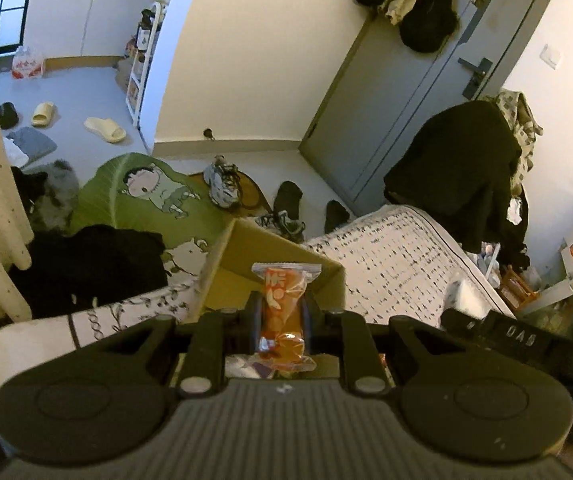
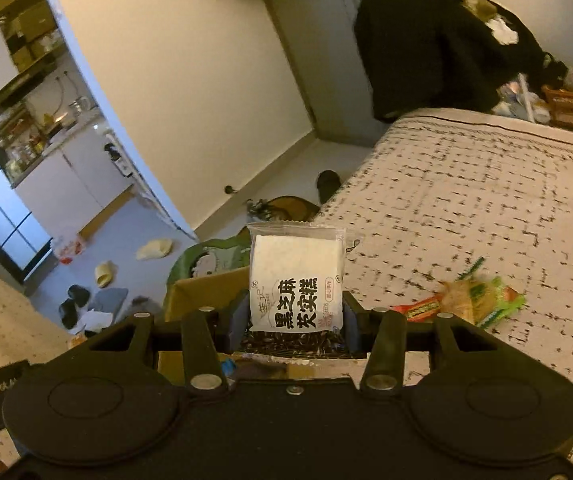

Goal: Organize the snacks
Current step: 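Carry the orange packet and white sesame packet to the box and release them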

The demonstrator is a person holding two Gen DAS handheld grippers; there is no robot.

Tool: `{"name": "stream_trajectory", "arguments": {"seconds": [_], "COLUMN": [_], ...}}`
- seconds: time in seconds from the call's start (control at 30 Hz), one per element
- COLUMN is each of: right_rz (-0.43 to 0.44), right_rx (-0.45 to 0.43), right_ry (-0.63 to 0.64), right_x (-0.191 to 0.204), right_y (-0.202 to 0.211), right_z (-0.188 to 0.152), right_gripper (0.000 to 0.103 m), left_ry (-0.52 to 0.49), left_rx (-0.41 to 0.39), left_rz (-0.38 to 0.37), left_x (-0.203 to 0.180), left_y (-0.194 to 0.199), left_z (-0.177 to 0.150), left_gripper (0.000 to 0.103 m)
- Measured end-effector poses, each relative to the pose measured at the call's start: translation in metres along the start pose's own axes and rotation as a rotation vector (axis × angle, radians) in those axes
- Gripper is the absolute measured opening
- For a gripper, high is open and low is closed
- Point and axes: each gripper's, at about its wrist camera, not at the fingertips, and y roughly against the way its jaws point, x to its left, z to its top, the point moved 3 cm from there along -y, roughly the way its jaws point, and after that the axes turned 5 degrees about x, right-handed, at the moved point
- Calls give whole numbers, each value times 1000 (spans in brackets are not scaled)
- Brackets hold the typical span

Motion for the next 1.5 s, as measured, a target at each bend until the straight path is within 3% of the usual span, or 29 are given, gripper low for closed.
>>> {"name": "stream_trajectory", "arguments": {"seconds": [0.47,1.0,1.33,1.43,1.5], "right_rz": [17,93,149,194,213], "right_rx": [41,91,85,34,18], "right_ry": [54,19,16,11,12], "right_x": [17,6,11,15,16], "right_y": [-16,-43,-50,-43,-37], "right_z": [-11,-2,-2,0,2], "right_gripper": [46,46,46,52,63], "left_ry": [10,39,96,96,94], "left_rx": [9,112,141,129,124], "left_rz": [12,20,100,112,120], "left_x": [21,12,26,31,33], "left_y": [-13,-85,-100,-91,-86], "left_z": [20,22,17,15,15], "left_gripper": [18,19,30,38,44]}}
